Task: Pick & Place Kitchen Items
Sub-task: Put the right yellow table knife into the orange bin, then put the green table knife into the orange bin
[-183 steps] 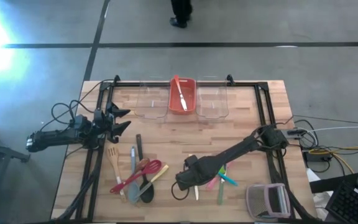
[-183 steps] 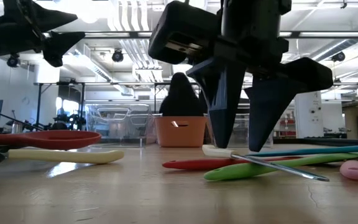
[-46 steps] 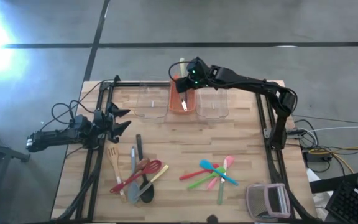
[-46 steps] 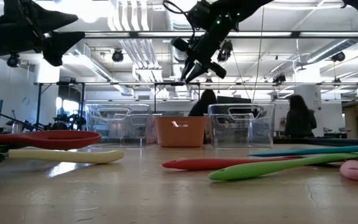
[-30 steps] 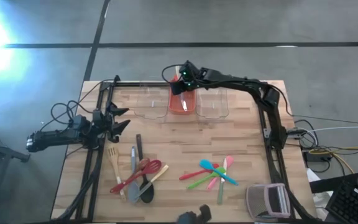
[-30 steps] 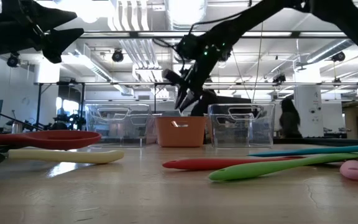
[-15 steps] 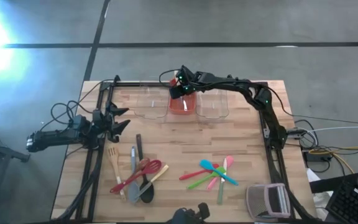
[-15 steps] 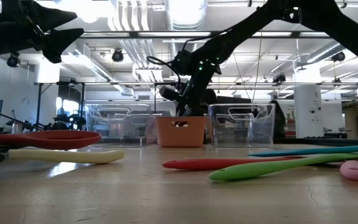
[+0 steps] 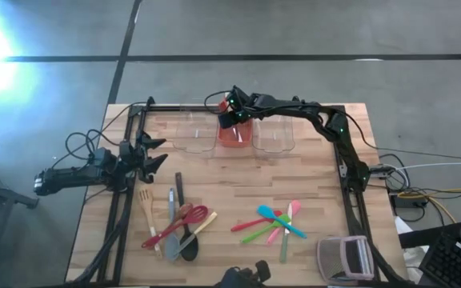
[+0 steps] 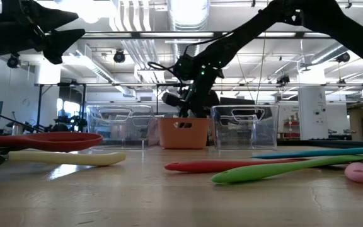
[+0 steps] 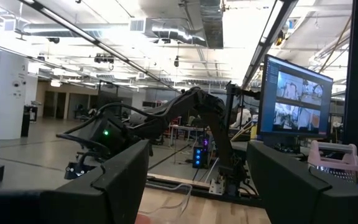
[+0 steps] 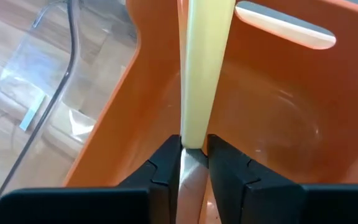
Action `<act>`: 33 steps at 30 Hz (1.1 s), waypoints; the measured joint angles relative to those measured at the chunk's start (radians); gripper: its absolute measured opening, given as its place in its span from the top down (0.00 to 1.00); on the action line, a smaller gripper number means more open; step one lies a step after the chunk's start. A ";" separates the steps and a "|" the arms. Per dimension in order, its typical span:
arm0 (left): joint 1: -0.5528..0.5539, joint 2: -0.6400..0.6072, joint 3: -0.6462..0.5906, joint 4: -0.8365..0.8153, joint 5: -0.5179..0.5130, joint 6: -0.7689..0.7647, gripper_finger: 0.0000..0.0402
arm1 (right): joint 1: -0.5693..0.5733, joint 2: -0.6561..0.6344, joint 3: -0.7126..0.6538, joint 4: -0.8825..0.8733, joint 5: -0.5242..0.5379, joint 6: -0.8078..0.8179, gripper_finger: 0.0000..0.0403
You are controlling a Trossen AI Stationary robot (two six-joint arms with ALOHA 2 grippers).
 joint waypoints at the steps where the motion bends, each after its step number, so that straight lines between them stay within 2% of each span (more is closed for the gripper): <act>1: 0.000 0.000 0.000 0.000 0.000 0.000 0.32 | 0.000 0.000 0.000 -0.001 0.000 0.000 0.81; 8: 0.000 0.000 0.000 0.000 0.000 0.000 0.32 | -0.001 0.000 0.000 -0.001 0.000 0.007 0.69; 15: 0.000 0.000 0.000 -0.001 -0.004 0.007 0.32 | 0.000 -0.001 0.068 -0.035 -0.029 0.004 0.63; 24: 0.000 0.000 0.000 -0.001 -0.003 0.007 0.32 | 0.011 -0.002 0.315 -0.369 -0.026 -0.070 0.67; 33: 0.000 0.000 0.000 -0.004 -0.003 0.001 0.32 | 0.069 -0.004 0.593 -0.817 -0.024 -0.162 0.73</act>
